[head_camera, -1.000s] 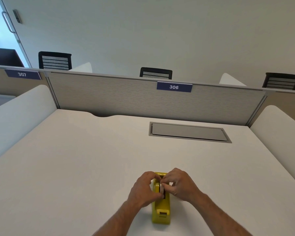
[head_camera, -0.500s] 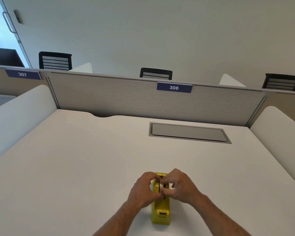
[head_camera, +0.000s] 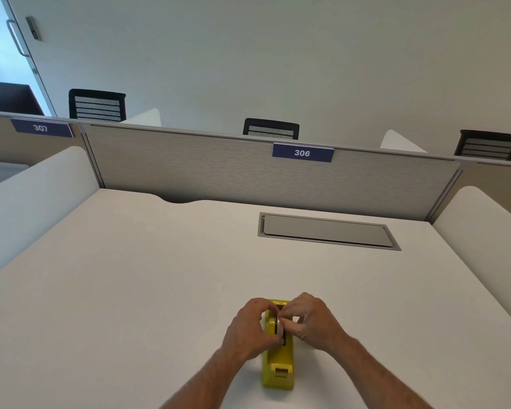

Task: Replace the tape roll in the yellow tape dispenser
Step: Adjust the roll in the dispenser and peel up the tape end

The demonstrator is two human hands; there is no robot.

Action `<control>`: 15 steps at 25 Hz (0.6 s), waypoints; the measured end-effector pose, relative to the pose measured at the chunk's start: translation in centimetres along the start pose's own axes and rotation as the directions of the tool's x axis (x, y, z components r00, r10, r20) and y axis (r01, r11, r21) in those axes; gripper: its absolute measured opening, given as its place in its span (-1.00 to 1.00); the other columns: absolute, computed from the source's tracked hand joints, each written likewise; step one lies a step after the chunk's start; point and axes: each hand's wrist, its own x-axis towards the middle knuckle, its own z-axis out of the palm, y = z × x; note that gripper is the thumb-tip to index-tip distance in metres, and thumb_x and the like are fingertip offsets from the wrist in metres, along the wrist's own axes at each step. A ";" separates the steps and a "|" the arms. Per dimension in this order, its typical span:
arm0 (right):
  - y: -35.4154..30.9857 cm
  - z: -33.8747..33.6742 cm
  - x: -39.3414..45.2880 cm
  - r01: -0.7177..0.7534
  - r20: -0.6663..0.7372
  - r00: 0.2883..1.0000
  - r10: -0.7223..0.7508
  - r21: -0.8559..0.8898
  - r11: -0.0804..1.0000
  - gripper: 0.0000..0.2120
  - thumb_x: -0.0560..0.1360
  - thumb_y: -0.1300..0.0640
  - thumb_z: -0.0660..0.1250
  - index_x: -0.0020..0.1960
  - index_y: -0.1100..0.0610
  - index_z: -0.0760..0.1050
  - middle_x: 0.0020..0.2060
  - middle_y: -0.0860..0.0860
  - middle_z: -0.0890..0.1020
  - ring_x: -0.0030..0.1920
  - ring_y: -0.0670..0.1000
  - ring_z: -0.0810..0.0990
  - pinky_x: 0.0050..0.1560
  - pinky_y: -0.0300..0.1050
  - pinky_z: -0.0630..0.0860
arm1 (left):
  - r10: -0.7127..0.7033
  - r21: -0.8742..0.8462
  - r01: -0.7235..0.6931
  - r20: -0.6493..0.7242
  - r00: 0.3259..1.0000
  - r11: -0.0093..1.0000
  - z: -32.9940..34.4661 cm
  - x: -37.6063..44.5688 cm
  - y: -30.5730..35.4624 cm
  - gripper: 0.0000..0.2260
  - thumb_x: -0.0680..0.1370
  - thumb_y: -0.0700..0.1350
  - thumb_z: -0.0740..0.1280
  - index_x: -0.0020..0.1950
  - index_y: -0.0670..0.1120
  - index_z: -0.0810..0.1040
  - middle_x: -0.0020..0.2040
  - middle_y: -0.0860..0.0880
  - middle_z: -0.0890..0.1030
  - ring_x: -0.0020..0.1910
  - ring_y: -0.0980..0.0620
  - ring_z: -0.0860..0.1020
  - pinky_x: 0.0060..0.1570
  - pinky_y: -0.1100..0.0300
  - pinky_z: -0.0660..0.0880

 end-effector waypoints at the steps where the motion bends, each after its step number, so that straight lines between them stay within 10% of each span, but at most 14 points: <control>1: 0.0 0.0 0.1 -0.005 0.000 1.000 0.005 0.004 1.000 -0.89 0.44 0.01 0.41 -0.10 -0.06 0.71 -0.19 -0.22 0.72 -0.09 -0.18 0.53 -0.10 -0.30 0.46 | -0.003 0.007 0.003 0.003 1.000 1.000 0.0 0.0 0.0 -0.51 0.24 0.16 0.55 0.12 0.23 0.50 0.18 0.29 0.42 0.10 0.18 0.46 0.05 0.25 0.52; 15: 0.4 0.5 -0.5 0.043 -0.006 0.999 -0.044 -0.073 0.996 -0.83 0.37 -0.05 0.41 -0.06 -0.07 0.66 -0.17 -0.24 0.69 -0.10 -0.14 0.48 -0.23 -0.16 0.55 | 0.036 -0.006 -0.036 -0.016 0.999 0.999 0.0 0.1 -0.3 -0.51 0.22 0.19 0.52 0.10 0.20 0.52 0.18 0.27 0.46 0.12 0.22 0.47 0.12 0.16 0.54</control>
